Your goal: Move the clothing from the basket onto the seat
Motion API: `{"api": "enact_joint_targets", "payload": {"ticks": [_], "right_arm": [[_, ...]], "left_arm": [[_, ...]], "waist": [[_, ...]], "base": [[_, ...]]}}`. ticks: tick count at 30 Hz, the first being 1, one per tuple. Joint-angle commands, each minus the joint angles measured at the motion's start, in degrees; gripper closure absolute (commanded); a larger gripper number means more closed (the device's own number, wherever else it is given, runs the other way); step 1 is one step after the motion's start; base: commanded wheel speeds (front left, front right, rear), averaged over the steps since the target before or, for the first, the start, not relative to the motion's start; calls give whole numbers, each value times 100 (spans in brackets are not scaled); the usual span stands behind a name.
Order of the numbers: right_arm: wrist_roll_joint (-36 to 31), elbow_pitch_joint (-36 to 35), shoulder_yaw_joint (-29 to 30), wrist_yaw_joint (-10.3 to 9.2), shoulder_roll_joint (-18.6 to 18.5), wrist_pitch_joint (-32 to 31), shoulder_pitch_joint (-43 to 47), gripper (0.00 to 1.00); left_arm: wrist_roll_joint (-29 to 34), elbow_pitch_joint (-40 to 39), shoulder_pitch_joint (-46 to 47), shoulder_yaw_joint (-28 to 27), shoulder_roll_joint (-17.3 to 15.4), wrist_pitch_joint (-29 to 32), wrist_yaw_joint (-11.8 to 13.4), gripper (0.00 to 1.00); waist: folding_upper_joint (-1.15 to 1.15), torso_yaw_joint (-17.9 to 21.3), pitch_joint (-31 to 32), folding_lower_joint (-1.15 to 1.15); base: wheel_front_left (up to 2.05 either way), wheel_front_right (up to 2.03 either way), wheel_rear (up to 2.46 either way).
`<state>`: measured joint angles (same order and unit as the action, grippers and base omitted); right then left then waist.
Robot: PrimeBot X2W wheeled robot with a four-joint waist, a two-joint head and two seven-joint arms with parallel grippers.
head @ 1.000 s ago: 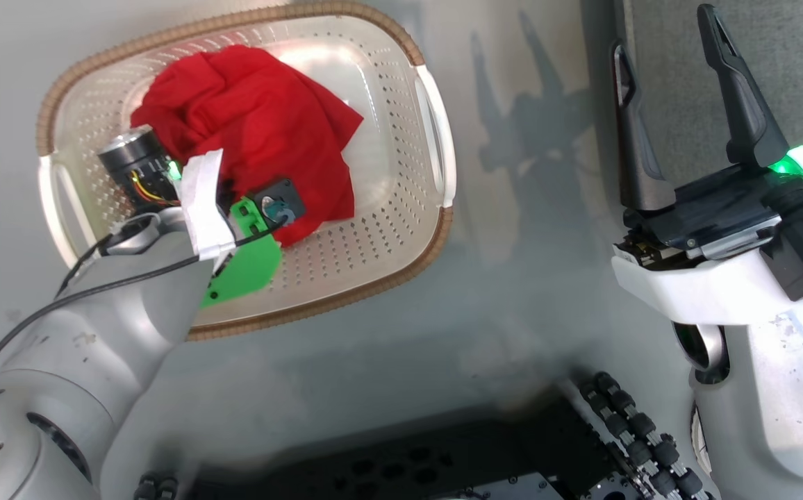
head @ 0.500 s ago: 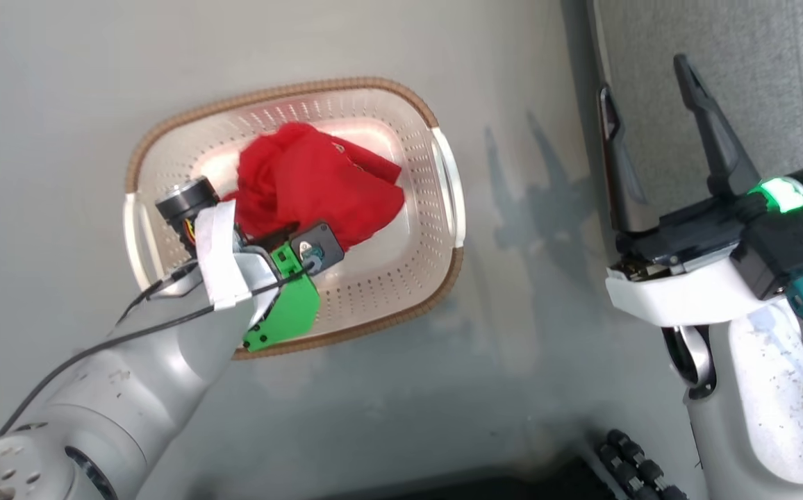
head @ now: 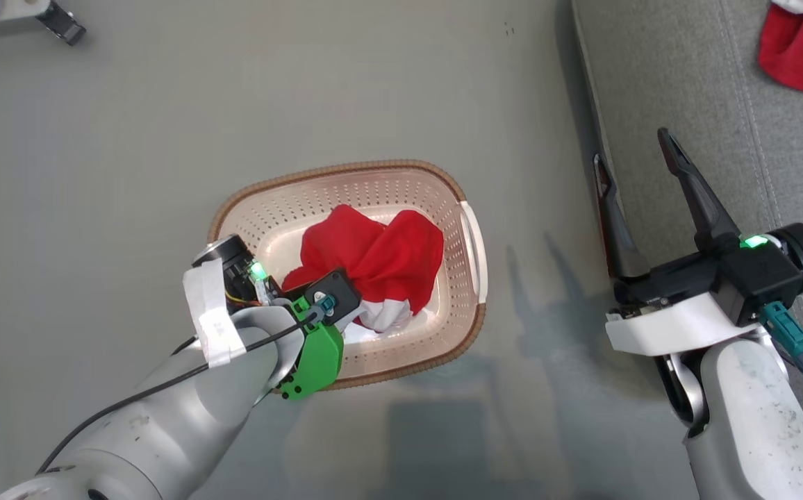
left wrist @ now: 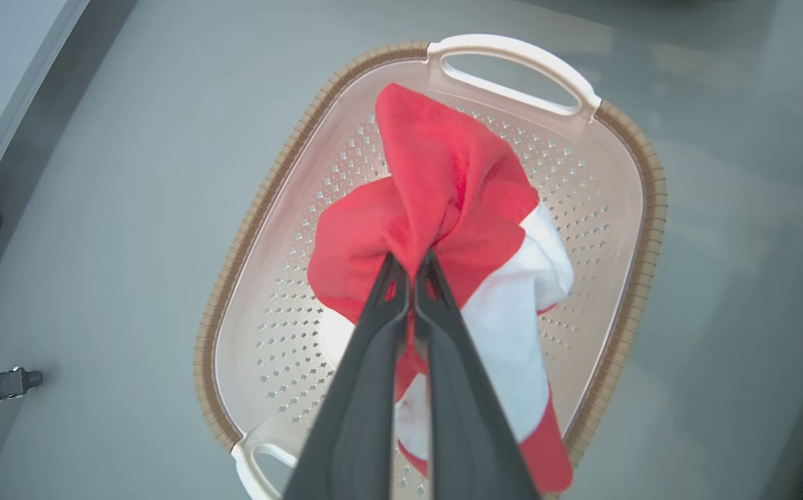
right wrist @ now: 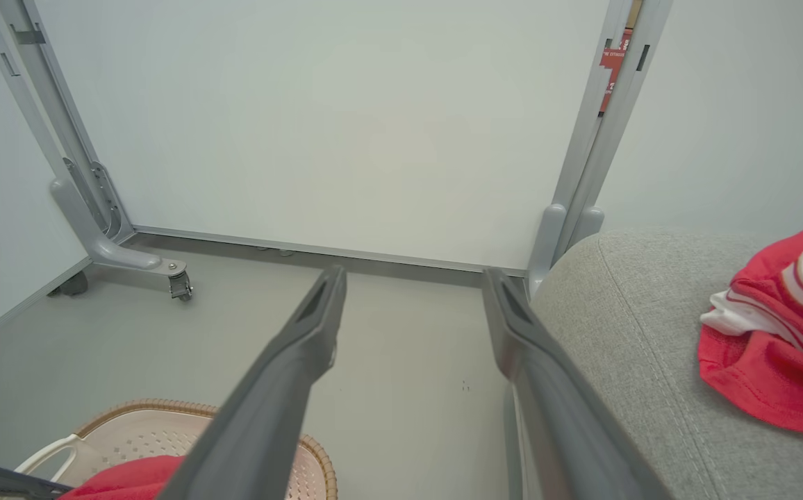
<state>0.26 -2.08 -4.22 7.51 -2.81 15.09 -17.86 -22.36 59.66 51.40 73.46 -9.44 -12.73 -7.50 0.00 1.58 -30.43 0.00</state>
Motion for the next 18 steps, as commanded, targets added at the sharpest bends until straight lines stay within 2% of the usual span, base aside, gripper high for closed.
{"api": "enact_joint_targets", "payload": {"ticks": [1, 10, 18], "right_arm": [[15, 45, 21, -4, -16, 11, 139, 0], [61, 234, 99, -4, -16, 11, 498, 0], [126, 307, 91, -4, -16, 11, 816, 0]], "left_arm": [[-110, -50, -130, -3, 20, -77, 3, 100], [-707, -441, -352, -62, -15, -251, 3, 100], [-683, -1444, -657, -831, -241, -249, 111, 100]], "waist": [[0, -289, 561, 0], [0, -444, 1303, 0], [0, -508, 1862, 0]], "base": [[0, 0, 0], [0, 0, 0], [0, 0, 0]]}}
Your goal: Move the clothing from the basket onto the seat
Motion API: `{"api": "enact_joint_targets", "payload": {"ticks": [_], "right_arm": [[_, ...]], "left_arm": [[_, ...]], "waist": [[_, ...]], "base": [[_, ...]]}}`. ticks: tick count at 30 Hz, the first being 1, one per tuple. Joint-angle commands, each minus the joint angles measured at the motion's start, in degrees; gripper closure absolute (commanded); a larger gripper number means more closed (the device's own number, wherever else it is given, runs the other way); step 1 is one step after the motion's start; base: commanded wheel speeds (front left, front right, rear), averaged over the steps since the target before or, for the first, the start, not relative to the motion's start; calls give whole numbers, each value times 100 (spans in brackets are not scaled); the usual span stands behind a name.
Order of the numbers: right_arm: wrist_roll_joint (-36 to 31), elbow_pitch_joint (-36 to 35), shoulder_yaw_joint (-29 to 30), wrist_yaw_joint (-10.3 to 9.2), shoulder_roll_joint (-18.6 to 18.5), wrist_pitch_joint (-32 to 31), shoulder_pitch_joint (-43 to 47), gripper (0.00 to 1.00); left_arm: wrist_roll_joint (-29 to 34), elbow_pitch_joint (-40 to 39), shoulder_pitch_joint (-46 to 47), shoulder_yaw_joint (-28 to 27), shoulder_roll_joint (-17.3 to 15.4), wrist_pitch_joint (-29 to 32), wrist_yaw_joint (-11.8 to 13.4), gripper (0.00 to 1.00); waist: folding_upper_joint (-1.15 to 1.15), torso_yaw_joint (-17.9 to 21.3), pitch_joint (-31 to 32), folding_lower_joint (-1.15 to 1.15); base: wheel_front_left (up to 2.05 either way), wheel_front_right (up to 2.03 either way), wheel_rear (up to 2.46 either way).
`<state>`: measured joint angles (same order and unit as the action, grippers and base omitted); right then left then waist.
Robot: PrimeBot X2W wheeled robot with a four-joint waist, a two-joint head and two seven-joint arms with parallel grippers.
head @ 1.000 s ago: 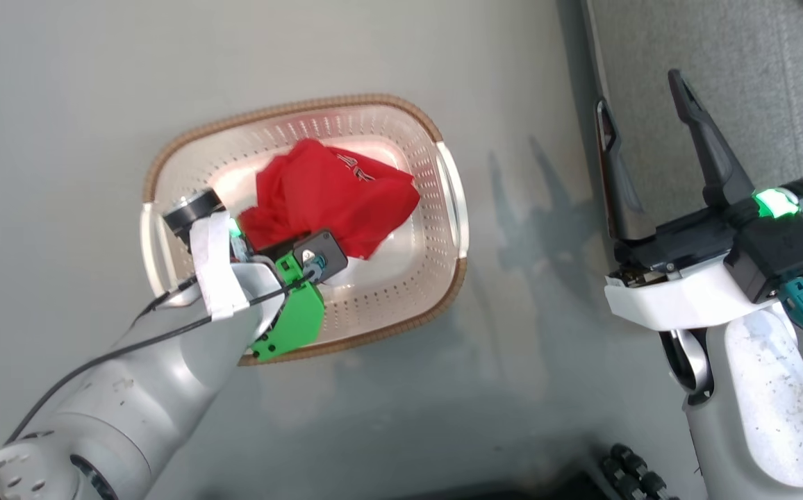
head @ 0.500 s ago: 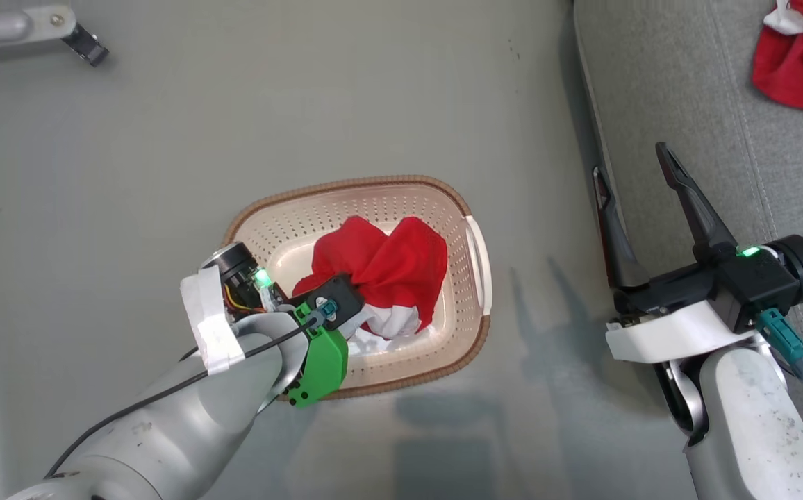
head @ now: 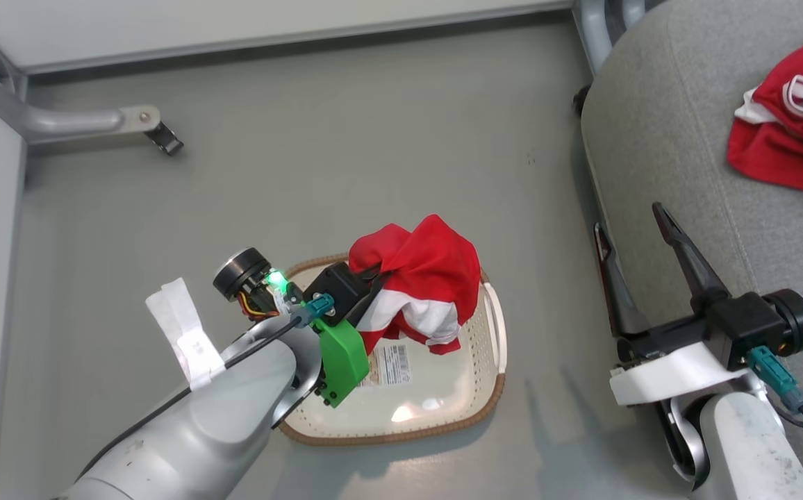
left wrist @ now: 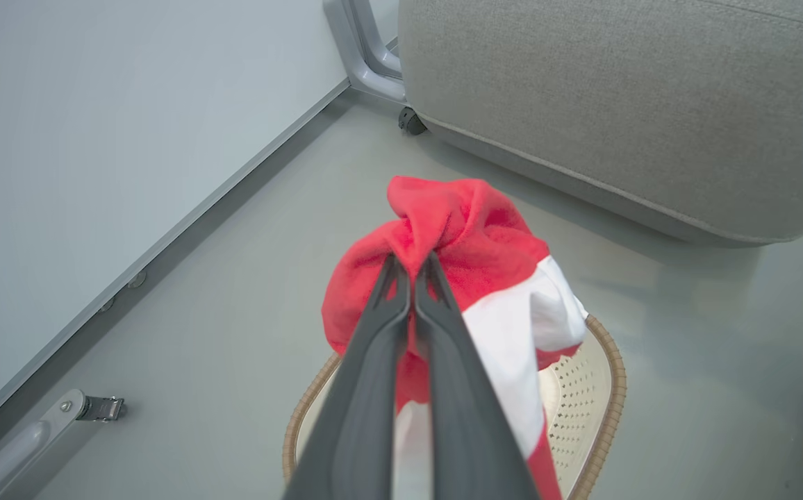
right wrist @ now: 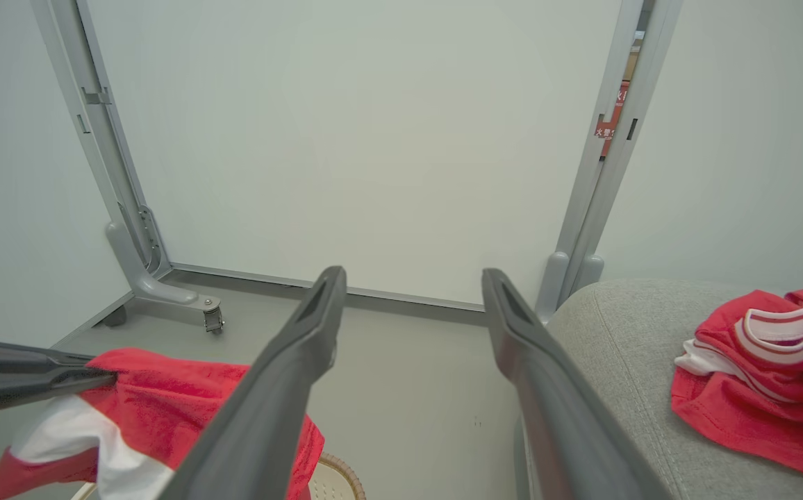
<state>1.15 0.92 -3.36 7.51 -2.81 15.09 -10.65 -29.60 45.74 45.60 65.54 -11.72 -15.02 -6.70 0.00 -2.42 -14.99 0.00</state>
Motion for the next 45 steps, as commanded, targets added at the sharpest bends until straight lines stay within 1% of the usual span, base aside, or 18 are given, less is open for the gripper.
{"api": "enact_joint_targets", "payload": {"ticks": [1, 5, 9, 18, 26, 33, 40, 45], "right_arm": [[44, 15, 3, -4, -16, 11, 132, 0], [90, 24, -21, -4, -16, 11, 268, 0], [128, 19, -50, -4, -16, 11, 367, 0], [202, -5, -126, -4, -16, 11, 440, 0], [256, -39, -194, -4, -16, 11, 463, 0], [259, -179, -376, -4, -15, 11, 455, 0], [139, -313, -936, -4, -17, 11, 276, 0], [-91, -195, -1253, -4, -18, 11, 32, 0]], "left_arm": [[52, -165, -122, -137, -35, -20, 50, 100], [154, -631, -322, -527, -92, -20, 129, 100], [300, -1079, -451, -848, -83, -21, 183, 100], [531, -2028, -603, -1571, 21, -21, 251, 100], [734, -2598, -568, -2001, 157, -22, 250, 100], [824, -2767, -475, -2174, 257, -22, 220, 100], [916, -2727, -484, -2198, 339, -21, 170, 100], [969, -2718, -483, -2188, 422, -21, 133, 100]], "waist": [[0, -115, 370, 0], [0, -149, 578, 0], [0, -183, 727, 0], [0, -197, 881, 0], [0, -166, 929, 0], [0, -153, 937, 0], [0, -166, 954, 0], [0, -215, 936, 0]], "base": [[0, 0, 0], [0, 0, 0], [0, 0, 0], [0, 0, 0], [0, 0, 0], [0, 0, 0], [0, 0, 0], [0, 0, 0]]}}
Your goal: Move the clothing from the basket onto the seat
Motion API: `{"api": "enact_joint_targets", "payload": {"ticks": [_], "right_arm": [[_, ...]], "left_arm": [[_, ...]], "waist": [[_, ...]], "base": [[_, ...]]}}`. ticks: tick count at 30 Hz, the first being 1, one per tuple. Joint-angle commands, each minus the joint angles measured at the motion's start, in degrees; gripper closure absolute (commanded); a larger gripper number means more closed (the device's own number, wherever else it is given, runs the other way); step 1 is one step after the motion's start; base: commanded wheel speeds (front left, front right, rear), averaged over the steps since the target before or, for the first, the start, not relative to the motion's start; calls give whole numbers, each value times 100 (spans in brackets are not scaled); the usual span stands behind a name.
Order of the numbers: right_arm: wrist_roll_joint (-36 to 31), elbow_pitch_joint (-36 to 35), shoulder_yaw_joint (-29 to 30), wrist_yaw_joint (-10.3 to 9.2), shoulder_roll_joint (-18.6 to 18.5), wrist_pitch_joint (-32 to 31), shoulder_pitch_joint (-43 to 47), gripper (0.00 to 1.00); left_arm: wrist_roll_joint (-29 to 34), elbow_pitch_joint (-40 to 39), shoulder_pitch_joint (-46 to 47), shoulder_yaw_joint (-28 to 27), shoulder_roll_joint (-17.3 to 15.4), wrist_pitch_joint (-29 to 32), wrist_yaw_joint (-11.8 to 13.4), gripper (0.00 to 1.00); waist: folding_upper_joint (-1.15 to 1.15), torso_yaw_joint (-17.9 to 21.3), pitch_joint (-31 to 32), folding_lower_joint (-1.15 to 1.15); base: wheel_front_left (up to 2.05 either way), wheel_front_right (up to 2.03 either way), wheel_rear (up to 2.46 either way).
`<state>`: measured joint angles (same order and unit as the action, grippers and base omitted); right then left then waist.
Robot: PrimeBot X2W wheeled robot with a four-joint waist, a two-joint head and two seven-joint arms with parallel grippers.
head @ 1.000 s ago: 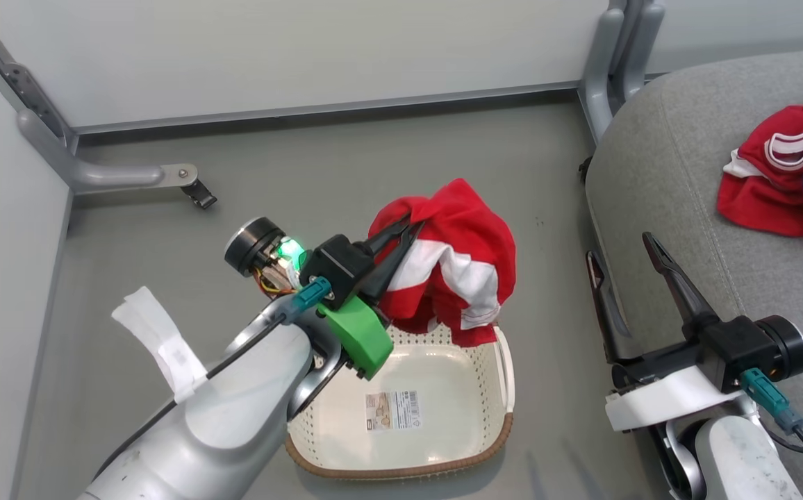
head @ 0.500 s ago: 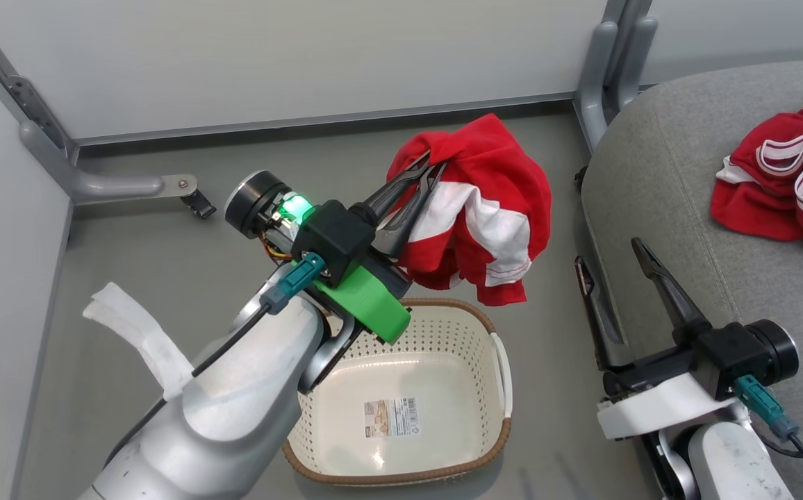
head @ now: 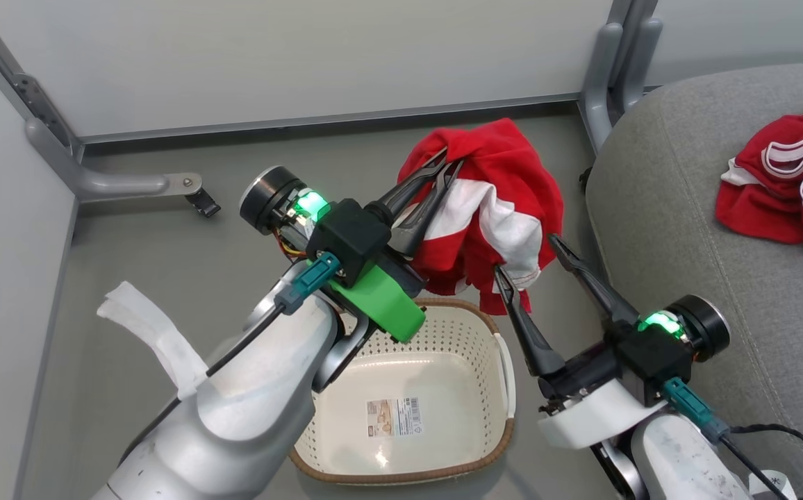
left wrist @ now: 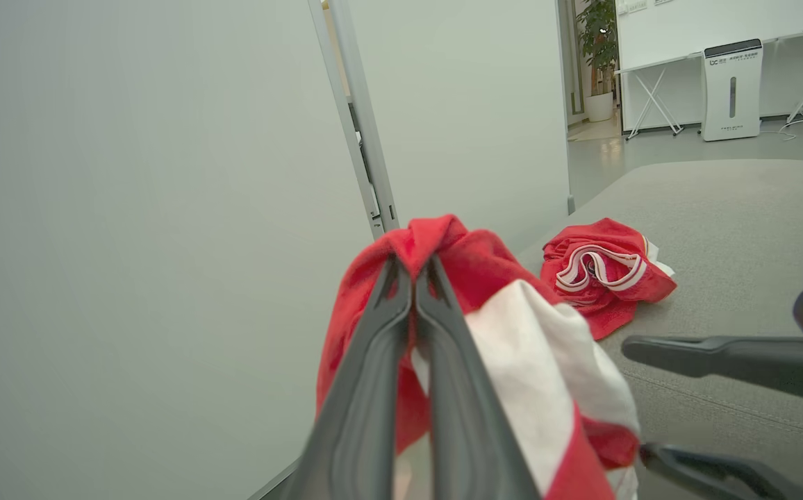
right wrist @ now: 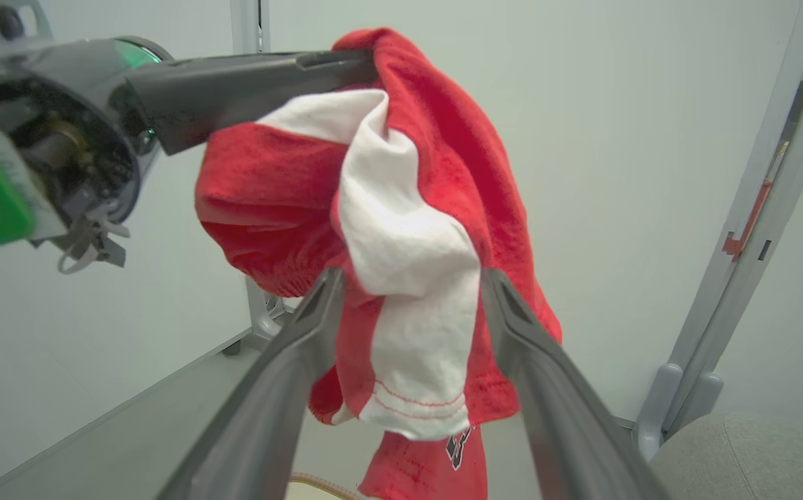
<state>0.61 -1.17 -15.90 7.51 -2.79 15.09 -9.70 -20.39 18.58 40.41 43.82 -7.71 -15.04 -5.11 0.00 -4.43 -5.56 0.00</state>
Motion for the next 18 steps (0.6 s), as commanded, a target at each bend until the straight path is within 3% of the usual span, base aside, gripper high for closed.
{"api": "enact_joint_targets", "payload": {"ticks": [1, 8, 18], "right_arm": [[-63, 31, -22, -4, -20, 11, -117, 0], [-600, 233, -92, -4, -20, 11, -537, 0], [-802, 636, 180, -4, -19, 11, -831, 0]], "left_arm": [[54, -4, 35, -14, 36, -20, -33, 100], [114, -48, -90, 65, 163, -20, -48, 100], [139, -111, -187, 176, 293, -20, -80, 100]], "waist": [[0, -26, -11, 0], [0, -136, -45, 0], [0, -244, -122, 0]], "base": [[0, 0, 0], [0, 0, 0], [0, 0, 0]]}}
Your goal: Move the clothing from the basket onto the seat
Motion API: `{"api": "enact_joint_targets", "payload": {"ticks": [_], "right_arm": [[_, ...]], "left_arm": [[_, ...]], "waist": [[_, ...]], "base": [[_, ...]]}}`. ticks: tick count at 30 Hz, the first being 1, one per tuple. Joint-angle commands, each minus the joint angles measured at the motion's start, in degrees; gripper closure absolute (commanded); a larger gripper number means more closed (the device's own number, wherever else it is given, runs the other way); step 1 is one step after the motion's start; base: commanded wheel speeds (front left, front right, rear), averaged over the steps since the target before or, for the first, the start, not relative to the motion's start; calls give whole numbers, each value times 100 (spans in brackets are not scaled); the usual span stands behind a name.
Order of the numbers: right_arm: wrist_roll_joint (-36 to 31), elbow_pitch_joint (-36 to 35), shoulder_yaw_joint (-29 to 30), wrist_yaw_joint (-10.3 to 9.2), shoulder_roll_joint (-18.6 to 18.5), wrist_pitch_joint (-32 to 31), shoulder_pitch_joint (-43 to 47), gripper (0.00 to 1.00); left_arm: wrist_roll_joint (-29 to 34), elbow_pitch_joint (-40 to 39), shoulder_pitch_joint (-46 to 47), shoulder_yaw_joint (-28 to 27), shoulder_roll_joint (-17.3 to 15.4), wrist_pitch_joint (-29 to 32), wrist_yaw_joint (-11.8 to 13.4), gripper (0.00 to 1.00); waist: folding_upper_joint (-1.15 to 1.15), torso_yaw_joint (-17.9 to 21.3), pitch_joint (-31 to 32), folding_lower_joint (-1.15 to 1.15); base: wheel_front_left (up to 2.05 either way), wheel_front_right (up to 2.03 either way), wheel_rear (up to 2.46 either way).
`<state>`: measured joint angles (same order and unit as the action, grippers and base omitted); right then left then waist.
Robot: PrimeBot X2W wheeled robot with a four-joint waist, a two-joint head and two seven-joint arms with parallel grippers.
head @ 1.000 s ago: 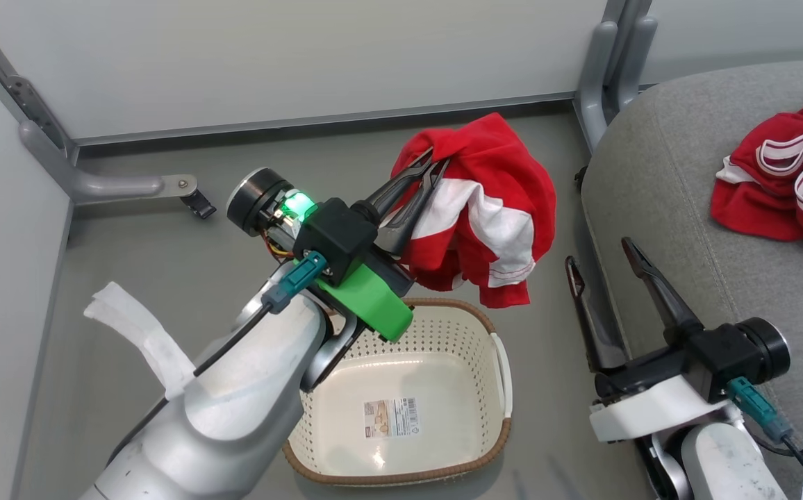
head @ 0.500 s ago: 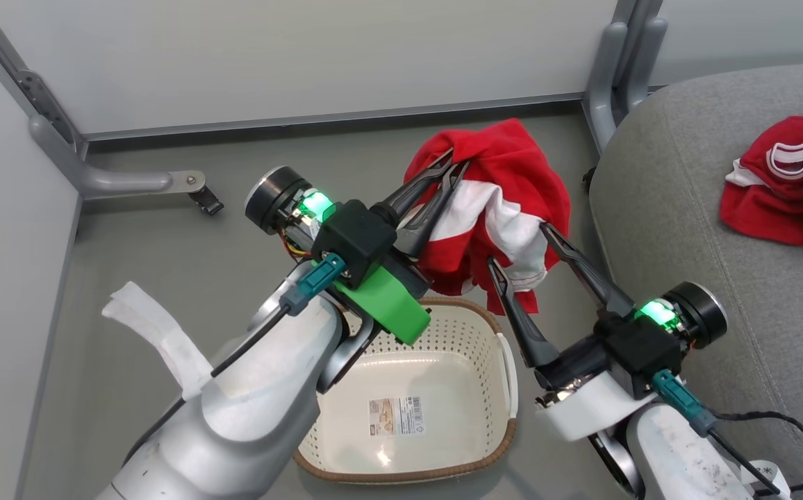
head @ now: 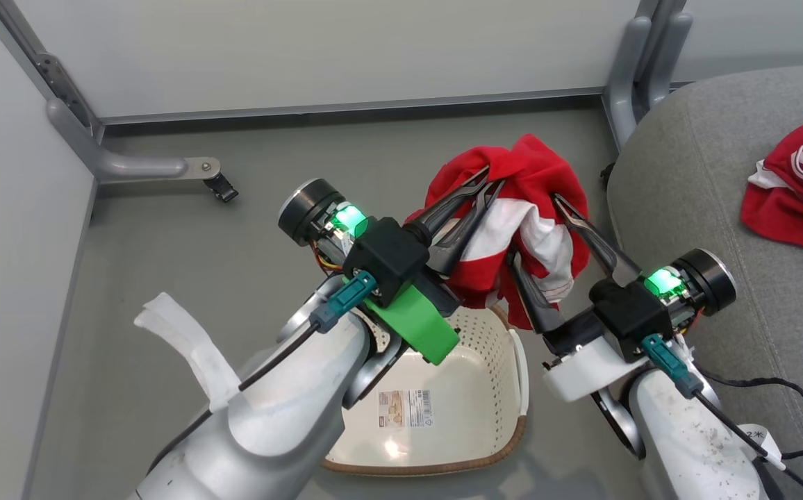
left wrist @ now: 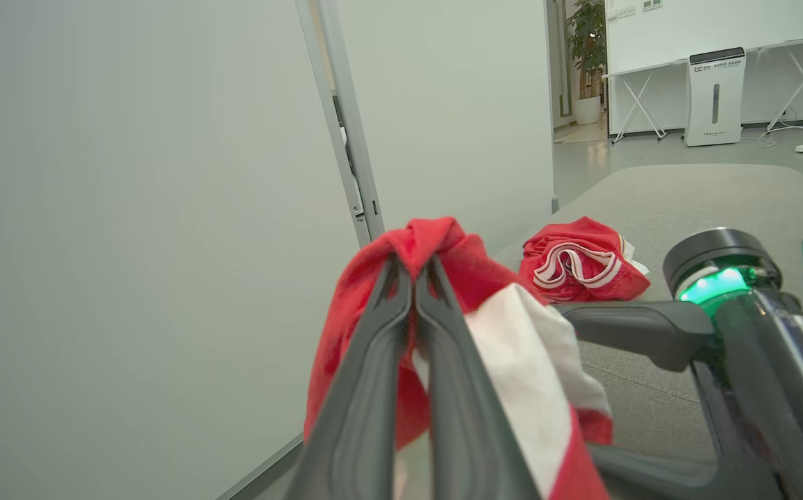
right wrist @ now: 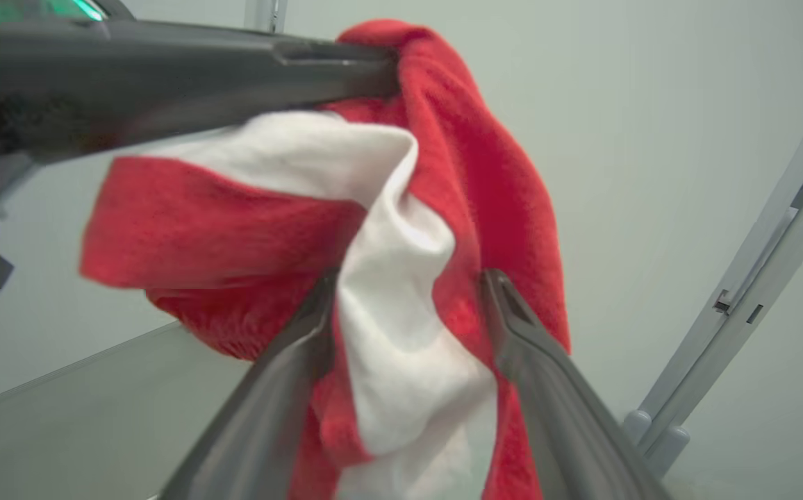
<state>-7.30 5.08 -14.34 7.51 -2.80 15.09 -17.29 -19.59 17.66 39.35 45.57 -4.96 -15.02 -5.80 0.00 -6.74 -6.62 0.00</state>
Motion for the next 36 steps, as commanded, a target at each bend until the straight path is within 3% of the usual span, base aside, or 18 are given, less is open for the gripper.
{"api": "enact_joint_targets", "payload": {"ticks": [1, 7, 8, 9, 10, 36], "right_arm": [[5, 91, 55, -4, -18, 11, -91, 0], [276, 269, 106, -4, -18, 11, -242, 0], [332, 299, 92, -4, -18, 11, -277, 53], [341, 338, 76, -4, -18, 11, -309, 80], [455, 388, 77, -4, -18, 11, -322, 100], [734, 403, 27, -4, -18, 11, -282, 100]], "left_arm": [[66, -32, -79, 7, 24, -22, -14, 100], [86, -126, -54, 66, 58, -22, -27, 100], [90, -143, -53, 72, 59, -22, -28, 100], [92, -151, -54, 80, 62, -21, -32, 100], [83, -154, -58, 87, 66, -22, -38, 100], [105, -11, -95, 146, -8, -21, -92, 100]], "waist": [[0, -23, -32, 0], [0, -60, -163, 0], [0, -61, -180, 0], [0, -63, -193, 0], [0, -68, -205, 0], [0, -5, -215, 0]], "base": [[0, 0, 0], [0, 0, 0], [0, 0, 0], [0, 0, 0], [0, 0, 0], [0, 0, 0]]}}
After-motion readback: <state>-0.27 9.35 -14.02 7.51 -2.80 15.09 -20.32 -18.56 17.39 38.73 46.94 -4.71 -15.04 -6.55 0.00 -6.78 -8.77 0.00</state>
